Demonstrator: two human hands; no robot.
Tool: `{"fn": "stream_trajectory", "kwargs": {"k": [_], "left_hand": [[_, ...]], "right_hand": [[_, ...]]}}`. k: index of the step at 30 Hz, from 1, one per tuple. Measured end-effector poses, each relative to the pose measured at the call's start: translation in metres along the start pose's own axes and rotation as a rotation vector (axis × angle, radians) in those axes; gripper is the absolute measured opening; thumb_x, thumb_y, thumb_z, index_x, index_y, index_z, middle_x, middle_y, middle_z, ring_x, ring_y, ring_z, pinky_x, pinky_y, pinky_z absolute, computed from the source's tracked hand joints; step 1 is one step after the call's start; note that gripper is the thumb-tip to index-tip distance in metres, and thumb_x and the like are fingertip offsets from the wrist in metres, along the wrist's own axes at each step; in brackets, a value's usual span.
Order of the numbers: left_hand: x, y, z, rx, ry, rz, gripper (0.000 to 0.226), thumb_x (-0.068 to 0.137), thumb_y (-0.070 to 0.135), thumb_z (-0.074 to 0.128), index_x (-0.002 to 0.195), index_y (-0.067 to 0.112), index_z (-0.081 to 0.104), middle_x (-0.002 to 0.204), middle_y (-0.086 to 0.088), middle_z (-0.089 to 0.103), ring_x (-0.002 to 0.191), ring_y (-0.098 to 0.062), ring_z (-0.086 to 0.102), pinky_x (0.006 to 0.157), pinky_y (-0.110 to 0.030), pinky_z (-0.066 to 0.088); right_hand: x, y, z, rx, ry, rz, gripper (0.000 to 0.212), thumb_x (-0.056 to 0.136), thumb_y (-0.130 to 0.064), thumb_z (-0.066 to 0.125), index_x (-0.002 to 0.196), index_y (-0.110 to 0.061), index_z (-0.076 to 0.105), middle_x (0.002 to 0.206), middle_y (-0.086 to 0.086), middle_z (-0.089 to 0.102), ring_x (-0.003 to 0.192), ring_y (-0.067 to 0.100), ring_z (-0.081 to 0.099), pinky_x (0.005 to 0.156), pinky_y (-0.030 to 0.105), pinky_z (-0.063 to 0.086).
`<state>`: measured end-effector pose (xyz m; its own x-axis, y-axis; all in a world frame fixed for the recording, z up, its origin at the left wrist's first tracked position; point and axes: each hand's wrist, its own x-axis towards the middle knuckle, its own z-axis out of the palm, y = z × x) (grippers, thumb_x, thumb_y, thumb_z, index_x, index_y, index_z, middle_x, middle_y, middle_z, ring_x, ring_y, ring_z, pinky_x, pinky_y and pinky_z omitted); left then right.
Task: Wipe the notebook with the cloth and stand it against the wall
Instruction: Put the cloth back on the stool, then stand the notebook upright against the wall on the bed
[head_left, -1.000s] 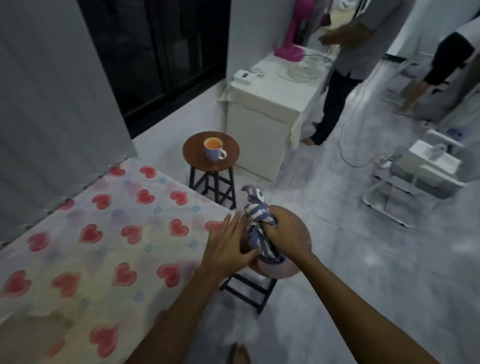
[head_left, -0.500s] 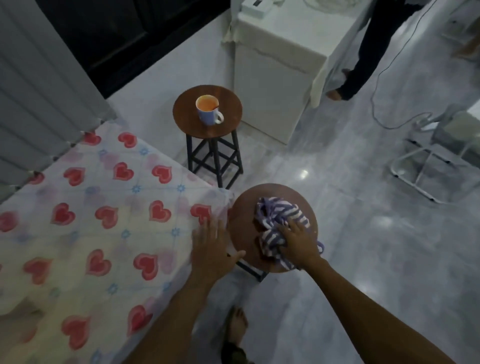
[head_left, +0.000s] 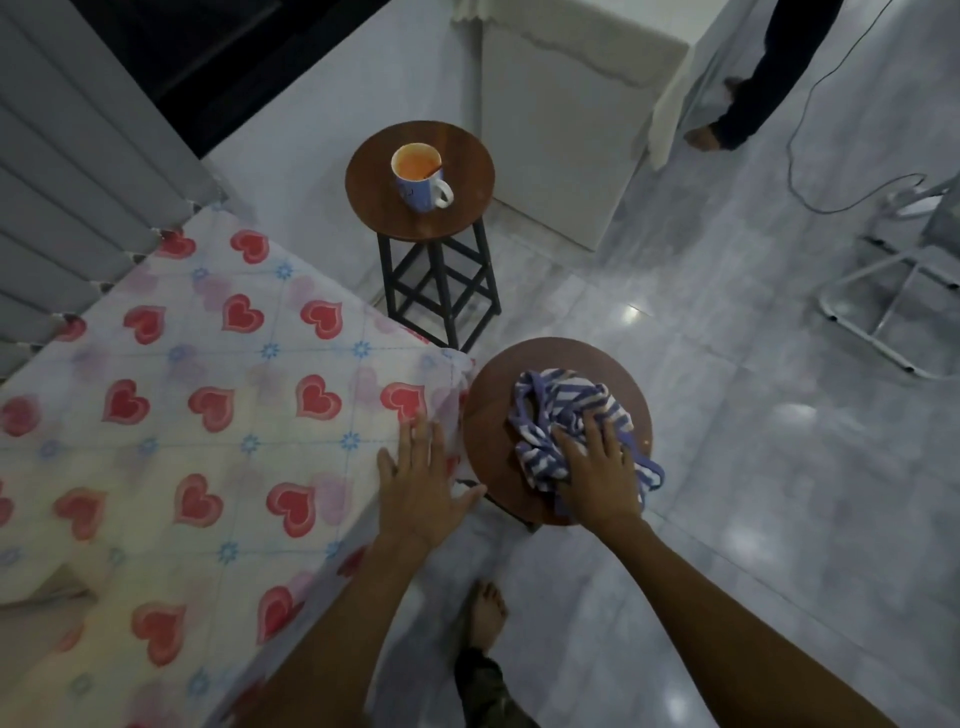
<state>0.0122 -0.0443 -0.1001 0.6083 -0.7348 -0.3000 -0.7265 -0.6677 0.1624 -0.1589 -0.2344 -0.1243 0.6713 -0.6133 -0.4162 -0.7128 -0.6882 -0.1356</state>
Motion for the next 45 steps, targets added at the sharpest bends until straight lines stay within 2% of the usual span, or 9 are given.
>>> {"fn": "stream_trajectory", "kwargs": {"k": [9,15,19,23,29,33,39,41,45], "left_hand": [[-0.003,-0.001,-0.009,-0.026,-0.007,-0.013,0.109,0.083,0.080,0.040,0.160,0.008,0.013,0.169,-0.013,0.006,0.155,-0.032,0.005,0.113,-0.063,0.026],[-0.035,-0.045,-0.054,-0.090,0.177,-0.089,0.100,0.084,0.075,0.046,0.154,0.005,0.033,0.158,-0.019,0.038,0.143,-0.039,0.040,0.106,-0.060,0.038],[-0.080,-0.107,-0.080,-0.127,0.312,-0.262,0.094,0.084,0.077,0.042,0.149,0.008,0.045,0.149,-0.017,0.051,0.134,-0.035,0.052,0.099,-0.057,0.047],[-0.151,-0.183,-0.085,-0.183,0.318,-0.527,0.094,0.089,0.077,0.040,0.159,0.016,0.024,0.163,-0.009,0.033,0.148,-0.029,0.034,0.111,-0.054,0.038],[-0.285,-0.286,-0.062,-0.348,0.438,-0.952,0.111,0.070,0.095,0.030,0.141,0.011,0.040,0.138,-0.009,0.058,0.127,-0.029,0.055,0.095,-0.046,0.050],[-0.342,-0.333,-0.050,-0.411,0.473,-1.103,0.113,0.069,0.095,0.033,0.141,0.008,0.041,0.134,-0.013,0.061,0.121,-0.033,0.060,0.091,-0.051,0.054],[-0.362,-0.383,-0.059,-0.526,0.495,-1.112,0.095,0.077,0.083,0.050,0.142,0.014,0.036,0.135,-0.008,0.059,0.121,-0.031,0.059,0.094,-0.052,0.050],[-0.362,-0.398,-0.058,-0.633,0.480,-1.053,0.092,0.078,0.081,0.052,0.146,0.021,0.035,0.136,-0.003,0.059,0.121,-0.026,0.060,0.097,-0.051,0.050],[-0.360,-0.415,-0.063,-0.970,0.579,-0.843,0.050,0.089,0.050,0.068,0.133,0.039,0.045,0.129,0.011,0.061,0.117,-0.010,0.061,0.102,-0.044,0.052]], "right_hand": [[-0.009,-0.024,-0.022,-0.039,0.027,0.061,0.077,0.083,-0.052,0.059,0.151,-0.027,0.032,0.164,0.016,0.018,0.149,0.045,0.011,0.115,0.066,0.017],[-0.021,-0.117,-0.070,0.041,0.142,-0.198,0.078,0.086,-0.061,0.049,0.150,-0.021,0.028,0.161,0.013,0.025,0.149,0.037,0.021,0.118,0.060,0.022],[-0.026,-0.218,-0.086,0.139,0.096,-0.465,0.082,0.089,-0.059,0.055,0.153,-0.016,0.024,0.159,0.011,0.032,0.145,0.031,0.032,0.117,0.049,0.031],[-0.043,-0.319,-0.075,0.117,0.092,-0.710,0.080,0.088,-0.053,0.060,0.149,-0.009,0.036,0.146,0.015,0.049,0.128,0.036,0.052,0.100,0.047,0.050],[-0.076,-0.446,-0.055,0.048,-0.081,-0.879,0.081,0.095,-0.055,0.050,0.156,-0.013,0.018,0.157,0.011,0.034,0.138,0.033,0.038,0.107,0.047,0.041],[-0.092,-0.501,-0.038,0.004,-0.096,-0.916,0.081,0.095,-0.057,0.048,0.155,-0.012,0.019,0.155,0.012,0.036,0.134,0.034,0.042,0.106,0.049,0.043],[-0.107,-0.541,0.007,0.053,-0.048,-1.020,0.069,0.098,-0.054,0.040,0.142,-0.002,0.044,0.127,0.020,0.060,0.102,0.036,0.065,0.080,0.052,0.060],[-0.118,-0.549,0.015,0.149,-0.121,-0.934,0.064,0.093,-0.052,0.052,0.142,-0.013,0.042,0.125,0.009,0.061,0.105,0.026,0.064,0.083,0.046,0.060],[-0.148,-0.561,0.026,0.340,-0.109,-0.720,0.044,0.097,-0.038,0.057,0.134,-0.016,0.050,0.120,0.002,0.062,0.102,0.014,0.062,0.082,0.023,0.052]]}}
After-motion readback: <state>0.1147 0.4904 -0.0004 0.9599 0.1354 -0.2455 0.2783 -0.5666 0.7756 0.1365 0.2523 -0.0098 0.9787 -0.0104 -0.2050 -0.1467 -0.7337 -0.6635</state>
